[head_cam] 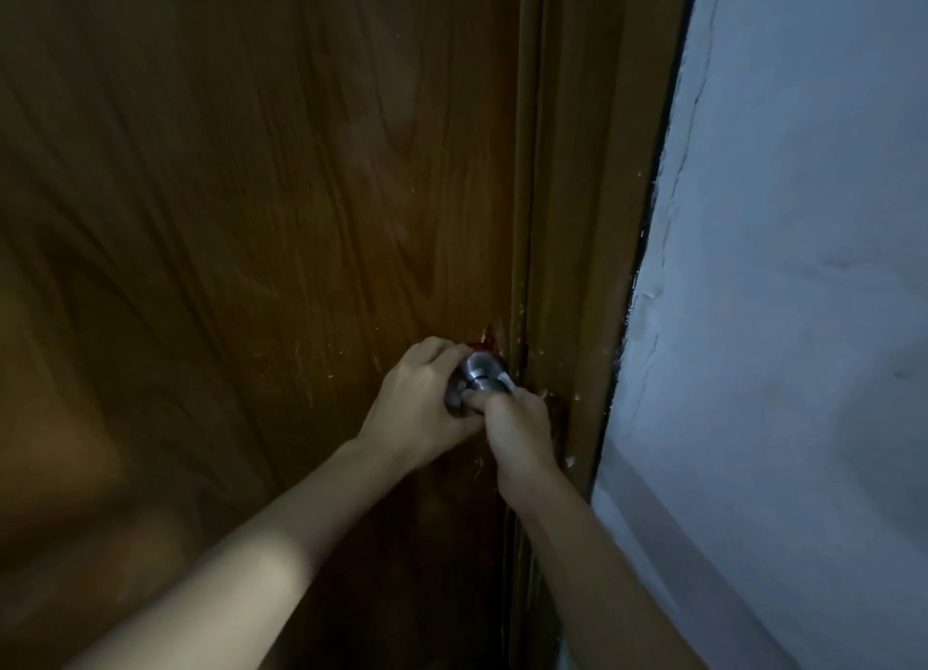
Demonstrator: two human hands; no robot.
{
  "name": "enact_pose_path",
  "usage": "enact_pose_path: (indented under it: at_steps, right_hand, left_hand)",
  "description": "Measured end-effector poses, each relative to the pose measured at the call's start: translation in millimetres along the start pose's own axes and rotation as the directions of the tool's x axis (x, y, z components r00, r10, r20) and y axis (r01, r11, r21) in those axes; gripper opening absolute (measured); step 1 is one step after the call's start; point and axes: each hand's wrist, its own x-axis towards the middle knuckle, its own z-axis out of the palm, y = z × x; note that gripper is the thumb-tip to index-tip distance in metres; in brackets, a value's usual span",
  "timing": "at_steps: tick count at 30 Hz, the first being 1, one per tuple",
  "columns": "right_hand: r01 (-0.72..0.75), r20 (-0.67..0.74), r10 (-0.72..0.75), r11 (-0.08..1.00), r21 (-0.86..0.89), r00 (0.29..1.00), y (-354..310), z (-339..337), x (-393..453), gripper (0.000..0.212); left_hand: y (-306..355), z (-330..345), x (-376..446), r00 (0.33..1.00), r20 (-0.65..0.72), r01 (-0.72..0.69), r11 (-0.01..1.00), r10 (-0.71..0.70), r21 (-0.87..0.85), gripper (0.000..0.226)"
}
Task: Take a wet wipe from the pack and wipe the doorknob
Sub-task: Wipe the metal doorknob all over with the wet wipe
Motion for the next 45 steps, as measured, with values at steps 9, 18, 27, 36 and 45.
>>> enact_pose_path:
  at_steps: [9, 18, 27, 36, 45]
  right_hand:
    - [-0.013, 0.013, 0.009, 0.95, 0.312, 1.0, 17, 1, -2, 0.042]
    - [0.532, 0.097, -0.597, 0.616, -0.582, 0.797, 20, 6, -4, 0.05]
    - [0.253, -0.016, -0.284, 0.876, -0.411, 0.959, 4, 13, -1, 0.064]
    - [-0.024, -0.02, 0.035, 0.916, 0.401, 0.999, 16, 5, -2, 0.042]
    - [-0.299, 0.257, 0.18, 0.764, 0.572, 0.95, 23, 0, -8, 0.009]
  left_hand:
    - [-1, 0, -2, 1.0, 0.007, 0.001, 1.0, -0.001, 0.008, 0.06]
    - [0, 4, -4, 1.0, -0.018, 0.01, 1.0, -0.01, 0.022, 0.054]
    - [-1, -4, -1, 0.999, 0.042, 0.001, 1.0, -0.001, 0.02, 0.06]
    - [-13, -21, 3, 0.953, 0.303, -0.026, 1.0, 0.021, 0.01, 0.095]
    - [-17, -24, 1, 0.946, 0.318, -0.059, 0.998, 0.065, -0.029, 0.095]
